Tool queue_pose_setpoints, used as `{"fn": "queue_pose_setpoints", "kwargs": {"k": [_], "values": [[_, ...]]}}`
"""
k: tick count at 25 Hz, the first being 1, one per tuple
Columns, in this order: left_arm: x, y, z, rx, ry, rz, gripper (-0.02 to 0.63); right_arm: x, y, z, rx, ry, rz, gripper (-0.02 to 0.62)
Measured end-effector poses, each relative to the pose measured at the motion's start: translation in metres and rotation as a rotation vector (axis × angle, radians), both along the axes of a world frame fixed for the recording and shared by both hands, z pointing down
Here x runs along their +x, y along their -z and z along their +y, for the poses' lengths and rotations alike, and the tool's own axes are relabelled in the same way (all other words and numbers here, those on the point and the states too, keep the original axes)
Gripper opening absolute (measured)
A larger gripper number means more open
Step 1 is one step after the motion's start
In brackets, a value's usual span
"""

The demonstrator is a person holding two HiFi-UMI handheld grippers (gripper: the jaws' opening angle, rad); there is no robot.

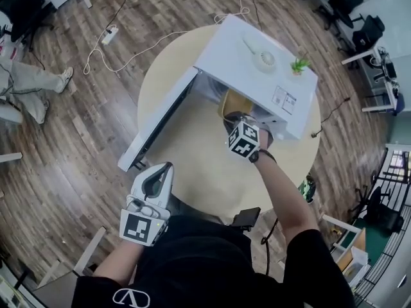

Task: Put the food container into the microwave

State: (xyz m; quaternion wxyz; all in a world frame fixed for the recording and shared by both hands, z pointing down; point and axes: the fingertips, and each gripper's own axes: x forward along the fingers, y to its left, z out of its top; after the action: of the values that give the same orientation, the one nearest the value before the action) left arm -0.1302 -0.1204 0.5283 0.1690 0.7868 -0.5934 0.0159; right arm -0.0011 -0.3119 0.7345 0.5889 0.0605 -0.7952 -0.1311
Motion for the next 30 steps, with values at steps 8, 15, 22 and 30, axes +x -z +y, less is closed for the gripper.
{"fn": "queue_pose_setpoints", "kwargs": {"k": [8,15,22,30], "values": [[0.000,-0.015,0.007,-0.036,0.004,0.001,0.000,-0.002,-0.010,-0.044,0.084,-0.090,0.001,0.012],[-0.003,-0.026,0.011,-0.066,0.012,-0.009,0.000,-0.001,-0.021,-0.069,0.120,-0.120,0.015,0.012],[-0.002,-0.036,0.016,-0.099,0.010,-0.005,0.000,0.003,-0.032,-0.088,0.151,-0.153,0.033,0.012],[0.000,-0.043,0.021,-0.113,0.013,0.002,0.000,0.000,-0.038,-0.099,0.192,-0.153,0.032,0.014]]}}
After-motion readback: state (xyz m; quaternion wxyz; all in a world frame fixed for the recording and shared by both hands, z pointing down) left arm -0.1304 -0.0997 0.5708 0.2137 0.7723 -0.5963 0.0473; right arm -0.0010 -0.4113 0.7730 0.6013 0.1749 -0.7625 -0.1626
